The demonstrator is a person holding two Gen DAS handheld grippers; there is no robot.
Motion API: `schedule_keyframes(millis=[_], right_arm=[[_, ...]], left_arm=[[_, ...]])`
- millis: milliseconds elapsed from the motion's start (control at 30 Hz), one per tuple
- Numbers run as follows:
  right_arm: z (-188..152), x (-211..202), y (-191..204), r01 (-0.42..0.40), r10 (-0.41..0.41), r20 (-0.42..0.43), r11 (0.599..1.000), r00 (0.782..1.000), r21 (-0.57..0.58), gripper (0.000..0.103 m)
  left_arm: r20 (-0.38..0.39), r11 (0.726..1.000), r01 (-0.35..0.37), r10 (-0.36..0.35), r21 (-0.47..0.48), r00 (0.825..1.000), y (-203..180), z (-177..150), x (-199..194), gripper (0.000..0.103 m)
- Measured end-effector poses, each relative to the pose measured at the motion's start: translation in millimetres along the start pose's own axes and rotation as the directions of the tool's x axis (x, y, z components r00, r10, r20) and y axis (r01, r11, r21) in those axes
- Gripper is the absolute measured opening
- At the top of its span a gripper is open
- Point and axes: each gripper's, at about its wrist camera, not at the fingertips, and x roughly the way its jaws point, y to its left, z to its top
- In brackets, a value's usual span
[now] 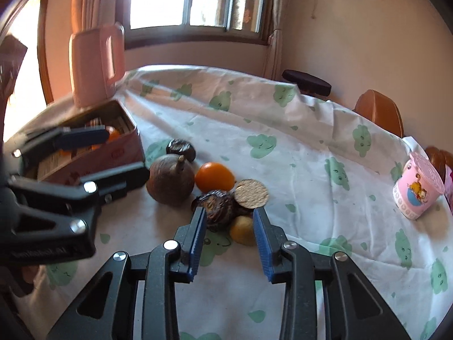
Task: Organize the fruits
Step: 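Move both open grippers from the tin back toward the remaining fruits, then grasp the tan fruit with the right gripper while the left gripper grasps the purple fruit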
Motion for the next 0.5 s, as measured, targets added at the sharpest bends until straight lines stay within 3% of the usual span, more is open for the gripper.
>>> schedule_keyframes(millis=[67,200,300,500], right_arm=[[-0.5,-6.4,-5.2,0.016,-0.016,0.012,1.0,1.0,0.016,0.038],[-4.4,-8.9,-15.4,0.027,-0.027,-0.004,0.998,1.0,0.048,0.038],[-8.6,-0.3,-17.1,0.029,-0.027,-0.035,0.998,0.999,0.052,0.038],[-11.5,18.5,-13.9,-0.03,0.035,-0.084,0.997,0.996,0.066,0.038]], left_arm=[[-0.029,1.0,0.02,-0.019,0.015,0.999,-4.9,0.1,6.5,0.078],[-0.082,0.999,0.045,-0.044,0.008,0.996,-8.9,0.1,21.6,0.064],[-0.113,0.998,0.065,-0.065,-0.002,0.991,-11.0,0.5,30.8,0.061],[-0.139,0.997,0.076,-0.079,-0.025,0.987,-8.2,2.3,41.7,0.056]])
